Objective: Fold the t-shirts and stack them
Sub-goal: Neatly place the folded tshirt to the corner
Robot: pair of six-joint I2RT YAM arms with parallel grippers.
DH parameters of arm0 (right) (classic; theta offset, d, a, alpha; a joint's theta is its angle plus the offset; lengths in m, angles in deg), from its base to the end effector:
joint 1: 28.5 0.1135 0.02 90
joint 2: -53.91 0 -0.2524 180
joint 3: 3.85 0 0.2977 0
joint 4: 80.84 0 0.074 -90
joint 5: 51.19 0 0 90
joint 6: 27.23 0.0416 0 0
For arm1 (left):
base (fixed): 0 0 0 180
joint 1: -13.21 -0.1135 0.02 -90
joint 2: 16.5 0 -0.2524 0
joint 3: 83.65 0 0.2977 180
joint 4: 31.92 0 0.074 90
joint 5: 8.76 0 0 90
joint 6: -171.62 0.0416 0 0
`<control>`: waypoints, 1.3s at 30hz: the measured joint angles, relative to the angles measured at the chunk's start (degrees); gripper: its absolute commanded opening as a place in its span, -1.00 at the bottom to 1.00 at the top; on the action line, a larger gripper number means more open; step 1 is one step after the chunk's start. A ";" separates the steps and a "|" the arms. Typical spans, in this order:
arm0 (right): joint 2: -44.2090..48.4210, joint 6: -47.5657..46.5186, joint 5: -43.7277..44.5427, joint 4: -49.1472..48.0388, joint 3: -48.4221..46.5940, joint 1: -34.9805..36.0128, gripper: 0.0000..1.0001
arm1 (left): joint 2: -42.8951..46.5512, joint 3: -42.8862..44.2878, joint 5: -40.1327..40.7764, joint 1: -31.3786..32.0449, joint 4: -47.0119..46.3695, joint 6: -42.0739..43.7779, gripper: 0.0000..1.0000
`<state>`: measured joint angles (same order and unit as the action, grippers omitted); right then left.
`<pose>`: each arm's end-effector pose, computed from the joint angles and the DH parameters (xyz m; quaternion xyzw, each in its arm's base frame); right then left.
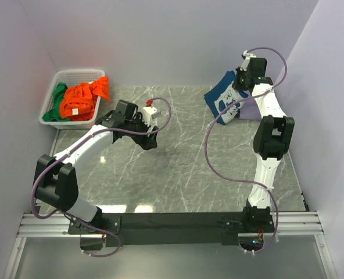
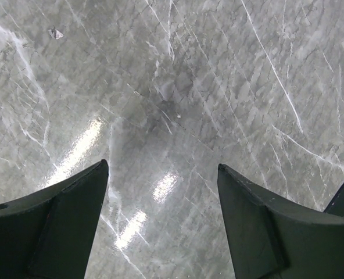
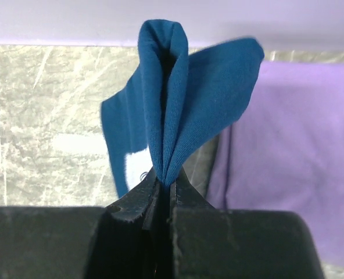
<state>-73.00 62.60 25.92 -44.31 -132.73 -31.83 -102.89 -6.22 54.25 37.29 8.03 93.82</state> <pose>0.5630 -0.0235 0.2606 -0.0279 0.8807 0.0852 0.4650 0.3312 -0.1687 0.2353 0.3613 0.8398 -0.2527 0.3168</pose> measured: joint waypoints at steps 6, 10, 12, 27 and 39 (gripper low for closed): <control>0.00 -2.67 0.85 1.44 -1.73 -0.35 -1.00 | 0.00 0.00 0.39 0.00 0.13 0.00 0.64; 0.00 -3.39 1.27 3.04 -2.86 -0.87 -1.00 | 0.00 0.00 0.52 0.00 0.17 0.00 0.66; 0.00 -3.56 1.27 3.69 -3.67 -1.07 -1.00 | 0.00 0.00 0.79 0.00 0.20 0.00 0.66; 0.00 -4.24 1.31 5.86 -7.63 -1.44 -1.00 | -0.11 0.11 1.33 -0.02 0.70 0.07 0.99; 0.00 -3.76 1.25 6.49 -9.18 -2.91 -1.00 | -0.98 0.61 1.22 -0.02 1.40 0.11 0.99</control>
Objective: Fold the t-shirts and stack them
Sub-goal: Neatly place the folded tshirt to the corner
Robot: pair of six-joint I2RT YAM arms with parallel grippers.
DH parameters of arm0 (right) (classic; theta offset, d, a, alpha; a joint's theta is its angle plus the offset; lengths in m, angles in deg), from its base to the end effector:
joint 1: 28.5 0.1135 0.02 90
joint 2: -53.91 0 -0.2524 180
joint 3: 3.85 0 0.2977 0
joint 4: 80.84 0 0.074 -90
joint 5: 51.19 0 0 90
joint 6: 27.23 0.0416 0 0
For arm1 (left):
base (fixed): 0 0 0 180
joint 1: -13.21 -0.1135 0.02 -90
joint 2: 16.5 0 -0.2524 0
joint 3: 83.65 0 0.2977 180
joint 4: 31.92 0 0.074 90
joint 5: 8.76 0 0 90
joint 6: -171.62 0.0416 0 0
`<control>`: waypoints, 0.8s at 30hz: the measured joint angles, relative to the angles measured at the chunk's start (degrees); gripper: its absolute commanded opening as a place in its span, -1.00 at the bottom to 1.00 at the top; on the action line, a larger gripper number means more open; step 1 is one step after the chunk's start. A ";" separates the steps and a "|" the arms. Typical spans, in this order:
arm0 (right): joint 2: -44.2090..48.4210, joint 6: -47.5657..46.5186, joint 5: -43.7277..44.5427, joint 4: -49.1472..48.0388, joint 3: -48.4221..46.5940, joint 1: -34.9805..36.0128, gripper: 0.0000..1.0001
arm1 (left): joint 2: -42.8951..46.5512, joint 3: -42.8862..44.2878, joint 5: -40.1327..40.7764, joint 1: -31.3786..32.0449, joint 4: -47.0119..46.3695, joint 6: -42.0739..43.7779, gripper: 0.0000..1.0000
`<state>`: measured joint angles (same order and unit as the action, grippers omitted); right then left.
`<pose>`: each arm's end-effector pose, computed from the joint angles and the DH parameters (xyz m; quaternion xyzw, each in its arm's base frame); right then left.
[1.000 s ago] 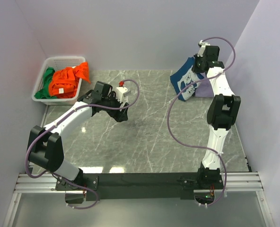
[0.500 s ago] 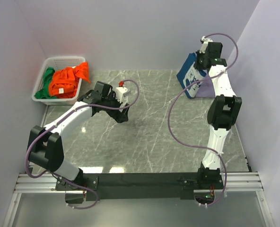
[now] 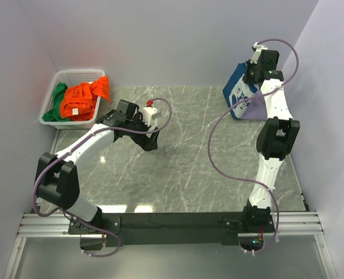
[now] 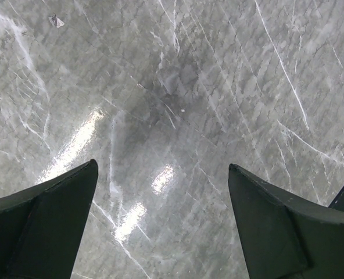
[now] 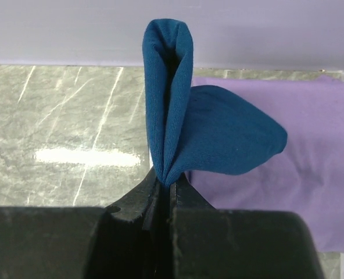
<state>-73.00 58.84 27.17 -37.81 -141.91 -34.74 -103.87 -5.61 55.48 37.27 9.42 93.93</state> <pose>0.5587 -0.0526 0.3123 -0.0317 0.8704 0.0455 0.4892 0.3331 -0.1685 0.2312 0.3578 0.8487 -0.2424 0.3048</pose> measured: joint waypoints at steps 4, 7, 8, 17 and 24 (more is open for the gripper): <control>0.00 0.00 -0.02 0.13 -0.44 -0.79 -1.00 | -0.44 0.44 -0.02 0.00 0.17 0.04 0.99; 0.00 -0.24 -0.04 0.31 -1.05 -1.62 -1.00 | -0.61 0.46 -0.07 0.00 0.20 0.24 0.99; 0.00 -0.52 -0.07 0.22 -1.09 -1.97 -1.00 | -0.66 0.46 -0.09 0.00 0.20 0.24 0.99; -1.01 -5.88 -1.09 -0.46 -1.07 -6.01 -1.00 | -2.03 1.14 -0.46 0.00 1.42 0.28 0.99; -5.84 -11.34 -1.01 -1.99 -0.59 -8.55 -1.00 | -3.19 2.10 -1.38 0.00 2.67 0.24 0.99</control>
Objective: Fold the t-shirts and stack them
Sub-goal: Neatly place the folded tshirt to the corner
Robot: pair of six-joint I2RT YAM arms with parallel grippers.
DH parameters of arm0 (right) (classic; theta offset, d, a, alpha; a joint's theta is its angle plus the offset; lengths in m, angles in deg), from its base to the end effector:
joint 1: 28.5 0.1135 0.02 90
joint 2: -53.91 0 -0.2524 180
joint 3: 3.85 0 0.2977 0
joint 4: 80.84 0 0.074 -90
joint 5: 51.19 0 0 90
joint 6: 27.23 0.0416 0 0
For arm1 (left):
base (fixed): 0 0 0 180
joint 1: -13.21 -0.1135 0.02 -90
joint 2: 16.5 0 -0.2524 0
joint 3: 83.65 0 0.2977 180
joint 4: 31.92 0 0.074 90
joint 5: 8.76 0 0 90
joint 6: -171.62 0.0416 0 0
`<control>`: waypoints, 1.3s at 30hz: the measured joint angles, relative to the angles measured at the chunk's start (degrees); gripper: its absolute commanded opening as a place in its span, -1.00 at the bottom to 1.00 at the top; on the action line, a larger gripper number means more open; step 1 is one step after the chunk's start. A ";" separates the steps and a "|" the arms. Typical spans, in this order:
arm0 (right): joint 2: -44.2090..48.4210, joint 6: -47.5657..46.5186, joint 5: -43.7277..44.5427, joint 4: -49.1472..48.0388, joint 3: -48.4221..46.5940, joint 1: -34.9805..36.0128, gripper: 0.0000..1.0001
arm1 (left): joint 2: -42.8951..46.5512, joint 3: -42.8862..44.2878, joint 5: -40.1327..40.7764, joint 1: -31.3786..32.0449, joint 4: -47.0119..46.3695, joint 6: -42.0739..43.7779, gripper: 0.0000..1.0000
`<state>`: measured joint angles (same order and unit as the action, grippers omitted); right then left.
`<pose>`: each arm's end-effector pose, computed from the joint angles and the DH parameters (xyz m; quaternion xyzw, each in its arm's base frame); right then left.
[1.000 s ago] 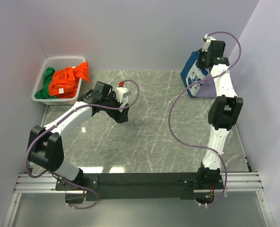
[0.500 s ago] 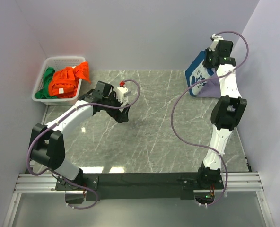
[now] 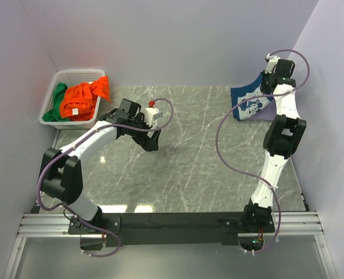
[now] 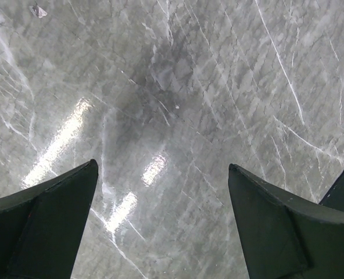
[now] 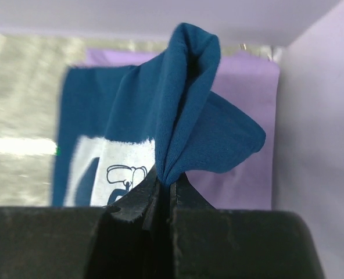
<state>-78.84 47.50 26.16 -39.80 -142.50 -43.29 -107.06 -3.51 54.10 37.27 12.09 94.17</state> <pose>0.5642 -0.1395 0.2635 -0.0544 0.8820 -0.0243 0.4676 0.3391 -0.1722 0.2217 0.3588 0.8563 -0.2521 0.2730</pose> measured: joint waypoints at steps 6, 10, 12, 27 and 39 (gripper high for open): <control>-2.99 -4.94 2.54 -2.12 1.03 -0.63 -1.00 | -0.44 0.68 -0.22 0.00 0.09 -0.04 0.99; -3.80 -7.78 3.89 -3.56 1.07 -0.83 -1.00 | -0.44 0.68 -0.24 0.00 0.13 -0.17 0.99; -3.96 -8.90 4.28 -4.46 1.09 -0.85 -1.00 | -0.46 0.68 -0.24 0.00 0.13 -0.22 0.99; -8.74 -14.80 13.97 -13.77 5.66 -1.01 -0.08 | -2.12 0.68 -0.13 0.00 0.13 -0.22 0.99; -6.32 -13.33 17.51 -17.51 5.66 -1.18 0.20 | 0.07 0.68 1.49 0.00 1.09 -1.07 0.99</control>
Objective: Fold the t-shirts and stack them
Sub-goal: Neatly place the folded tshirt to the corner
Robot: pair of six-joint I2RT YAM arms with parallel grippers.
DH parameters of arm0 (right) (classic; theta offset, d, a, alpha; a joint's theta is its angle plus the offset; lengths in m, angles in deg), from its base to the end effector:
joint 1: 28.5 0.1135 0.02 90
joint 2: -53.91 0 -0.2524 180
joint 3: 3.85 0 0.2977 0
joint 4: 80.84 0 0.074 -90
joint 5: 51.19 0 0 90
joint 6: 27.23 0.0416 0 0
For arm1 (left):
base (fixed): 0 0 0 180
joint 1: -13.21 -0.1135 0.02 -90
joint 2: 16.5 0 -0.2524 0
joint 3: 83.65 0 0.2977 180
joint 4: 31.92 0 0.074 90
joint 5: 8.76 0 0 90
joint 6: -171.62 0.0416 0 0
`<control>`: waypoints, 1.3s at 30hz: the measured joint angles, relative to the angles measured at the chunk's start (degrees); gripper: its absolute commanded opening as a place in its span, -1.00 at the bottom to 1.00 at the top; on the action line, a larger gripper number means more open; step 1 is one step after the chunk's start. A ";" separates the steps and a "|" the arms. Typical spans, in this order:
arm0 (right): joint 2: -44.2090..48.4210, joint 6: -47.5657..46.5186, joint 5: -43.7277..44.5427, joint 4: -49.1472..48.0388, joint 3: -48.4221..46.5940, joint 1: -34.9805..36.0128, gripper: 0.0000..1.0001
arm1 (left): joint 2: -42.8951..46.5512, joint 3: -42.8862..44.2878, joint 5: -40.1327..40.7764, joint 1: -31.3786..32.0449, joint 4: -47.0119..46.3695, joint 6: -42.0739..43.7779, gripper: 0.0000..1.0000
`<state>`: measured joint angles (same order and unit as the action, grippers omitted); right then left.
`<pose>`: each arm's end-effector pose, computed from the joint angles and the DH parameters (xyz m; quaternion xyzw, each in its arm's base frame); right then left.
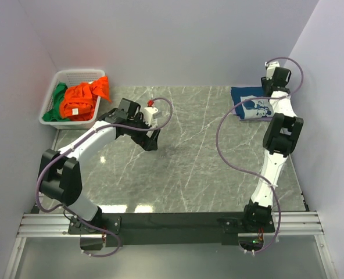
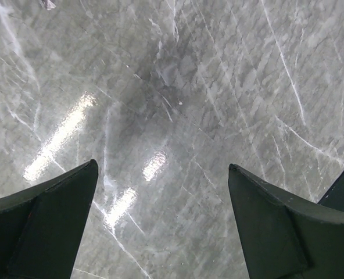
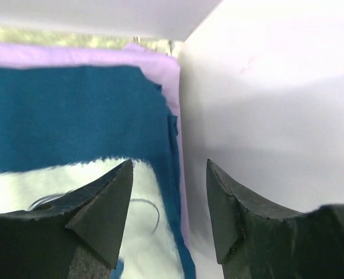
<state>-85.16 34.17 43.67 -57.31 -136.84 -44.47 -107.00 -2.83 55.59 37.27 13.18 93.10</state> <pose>0.5827 -0.1704 0.1903 -0.0738 0.8606 -0.2245 0.4511 0.3396 -0.1714 0.2247 0.3476 0.8645 -0.2426 0.2700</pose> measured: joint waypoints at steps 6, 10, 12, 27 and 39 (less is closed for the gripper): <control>8.83 4.26 -6.32 4.61 2.19 -0.74 -0.36 | 1.75 0.44 0.50 -0.11 0.74 -0.17 0.99; 13.81 8.11 -10.56 7.67 2.69 -1.57 -0.60 | 1.75 0.92 0.44 -0.81 1.33 -0.17 0.99; 15.04 9.81 -12.17 8.46 3.45 -2.25 -0.70 | 1.75 0.94 0.17 -1.55 1.36 -0.22 0.99; 9.57 17.27 -9.62 10.86 16.20 -5.84 -0.78 | 1.73 1.33 -1.57 -6.29 1.79 -0.17 0.99; 9.68 19.69 -12.46 6.95 13.18 -5.77 -0.55 | 0.96 2.91 -2.89 -6.75 2.86 -0.02 0.99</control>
<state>-75.47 53.86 31.21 -50.36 -123.66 -50.24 -106.03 0.08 52.70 30.51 16.05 93.08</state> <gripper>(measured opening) 0.248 0.995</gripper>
